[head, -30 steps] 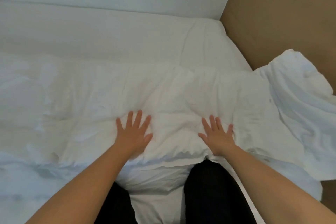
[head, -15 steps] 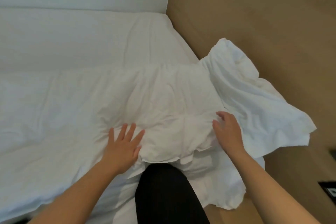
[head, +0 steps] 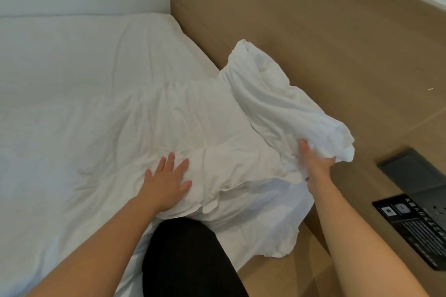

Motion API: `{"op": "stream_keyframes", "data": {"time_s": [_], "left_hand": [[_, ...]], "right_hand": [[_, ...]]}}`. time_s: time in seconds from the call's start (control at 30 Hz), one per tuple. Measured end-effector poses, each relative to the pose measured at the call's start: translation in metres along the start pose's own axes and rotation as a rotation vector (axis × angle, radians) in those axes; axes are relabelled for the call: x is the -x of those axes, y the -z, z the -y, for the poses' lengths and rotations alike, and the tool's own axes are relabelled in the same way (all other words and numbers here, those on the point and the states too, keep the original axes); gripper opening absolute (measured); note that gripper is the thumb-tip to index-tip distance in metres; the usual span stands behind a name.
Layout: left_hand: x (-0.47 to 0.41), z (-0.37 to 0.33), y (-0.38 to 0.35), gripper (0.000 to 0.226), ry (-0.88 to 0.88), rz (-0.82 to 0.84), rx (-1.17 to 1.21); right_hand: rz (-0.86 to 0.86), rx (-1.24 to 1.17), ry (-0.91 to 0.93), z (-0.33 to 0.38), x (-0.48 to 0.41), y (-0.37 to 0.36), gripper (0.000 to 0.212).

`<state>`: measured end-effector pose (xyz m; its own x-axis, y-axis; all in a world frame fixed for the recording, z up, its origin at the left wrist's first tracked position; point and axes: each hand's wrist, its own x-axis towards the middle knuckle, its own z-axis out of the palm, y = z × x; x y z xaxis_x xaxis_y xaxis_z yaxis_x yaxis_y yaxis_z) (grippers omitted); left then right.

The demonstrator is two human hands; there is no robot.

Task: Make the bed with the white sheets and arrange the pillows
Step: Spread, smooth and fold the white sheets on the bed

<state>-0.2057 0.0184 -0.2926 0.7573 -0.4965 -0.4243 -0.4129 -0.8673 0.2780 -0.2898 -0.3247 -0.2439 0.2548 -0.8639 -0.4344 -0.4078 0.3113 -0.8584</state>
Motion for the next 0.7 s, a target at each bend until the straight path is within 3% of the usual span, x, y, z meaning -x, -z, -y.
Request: {"op": "stream_keyframes", "data": {"time_s": [0.07, 0.17, 0.3, 0.43, 0.57, 0.7], "left_hand": [[0.009, 0.006, 0.003, 0.061, -0.022, 0.013, 0.009], [0.030, 0.028, 0.000, 0.057, -0.035, 0.036, 0.018], [0.058, 0.053, 0.001, 0.054, 0.049, 0.108, 0.305], [0.081, 0.039, 0.061, 0.052, 0.050, -0.033, 0.889], [0.115, 0.044, 0.153, 0.058, -0.052, -0.160, 1.465], [0.187, 0.098, 0.214, 0.077, -0.118, -0.383, 1.774]], "right_hand": [[-0.064, -0.077, -0.075, 0.004, -0.008, -0.004, 0.124], [-0.050, -0.155, -0.091, 0.006, -0.008, -0.002, 0.079], [0.045, -0.172, 0.134, 0.046, 0.037, -0.017, 0.048], [0.347, -0.107, 0.478, 0.110, 0.136, -0.043, 0.012], [0.781, -0.056, 0.872, 0.130, 0.258, -0.085, 0.015], [1.157, 0.161, 1.276, 0.090, 0.362, -0.134, 0.017]]}}
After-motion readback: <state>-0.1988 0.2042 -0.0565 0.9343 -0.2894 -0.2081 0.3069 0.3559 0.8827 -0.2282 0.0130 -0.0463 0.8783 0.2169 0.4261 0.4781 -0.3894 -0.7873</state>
